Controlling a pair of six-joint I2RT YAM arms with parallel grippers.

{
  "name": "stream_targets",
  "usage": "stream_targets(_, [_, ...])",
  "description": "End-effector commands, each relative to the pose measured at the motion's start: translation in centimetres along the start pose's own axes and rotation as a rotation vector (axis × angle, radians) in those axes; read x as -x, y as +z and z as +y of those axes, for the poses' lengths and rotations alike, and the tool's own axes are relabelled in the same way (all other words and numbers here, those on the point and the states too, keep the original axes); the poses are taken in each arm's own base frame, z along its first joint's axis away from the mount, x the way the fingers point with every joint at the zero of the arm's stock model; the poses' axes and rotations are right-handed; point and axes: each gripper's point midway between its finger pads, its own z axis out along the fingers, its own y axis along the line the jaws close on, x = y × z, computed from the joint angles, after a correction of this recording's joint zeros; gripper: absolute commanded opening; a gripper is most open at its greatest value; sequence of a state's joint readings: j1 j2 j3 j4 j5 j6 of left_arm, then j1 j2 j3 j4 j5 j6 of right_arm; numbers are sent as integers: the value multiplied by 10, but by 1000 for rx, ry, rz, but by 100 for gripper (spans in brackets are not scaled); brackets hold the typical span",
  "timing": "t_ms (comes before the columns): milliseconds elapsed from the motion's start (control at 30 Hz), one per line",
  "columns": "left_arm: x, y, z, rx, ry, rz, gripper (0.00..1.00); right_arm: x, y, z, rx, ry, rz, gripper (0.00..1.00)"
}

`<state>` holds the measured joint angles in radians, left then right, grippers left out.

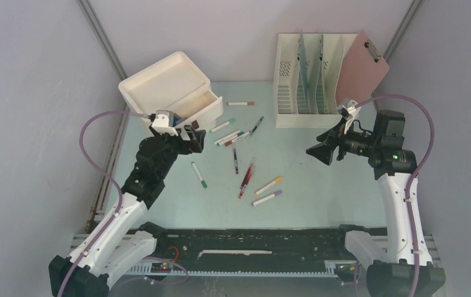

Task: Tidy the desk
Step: Close the drawer in the storage box.

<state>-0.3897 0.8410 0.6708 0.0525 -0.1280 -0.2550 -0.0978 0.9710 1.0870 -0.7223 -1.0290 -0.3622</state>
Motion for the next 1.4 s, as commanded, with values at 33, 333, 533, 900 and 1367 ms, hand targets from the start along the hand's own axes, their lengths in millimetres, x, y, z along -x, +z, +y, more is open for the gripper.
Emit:
stream_targets(33, [5, -16, -42, -232, -123, -36, 100, -1, 0, -2, -2, -12, 0, 76])
stream_targets(333, [-4, -23, -82, -454, -271, 10, 100, -2, 1, -3, -2, -10, 5, 76])
stream_targets(533, [-14, -16, -81, -442, -287, 47, 100, -1, -1, -3, -3, -13, 0, 76])
stream_targets(900, [-32, 22, -56, -272, -204, 126, 90, -2, 2, -2, 0, -15, 8, 76])
stream_targets(1367, [-11, 45, 1, 63, -105, 66, 77, -3, 5, -22, -93, 41, 25, 75])
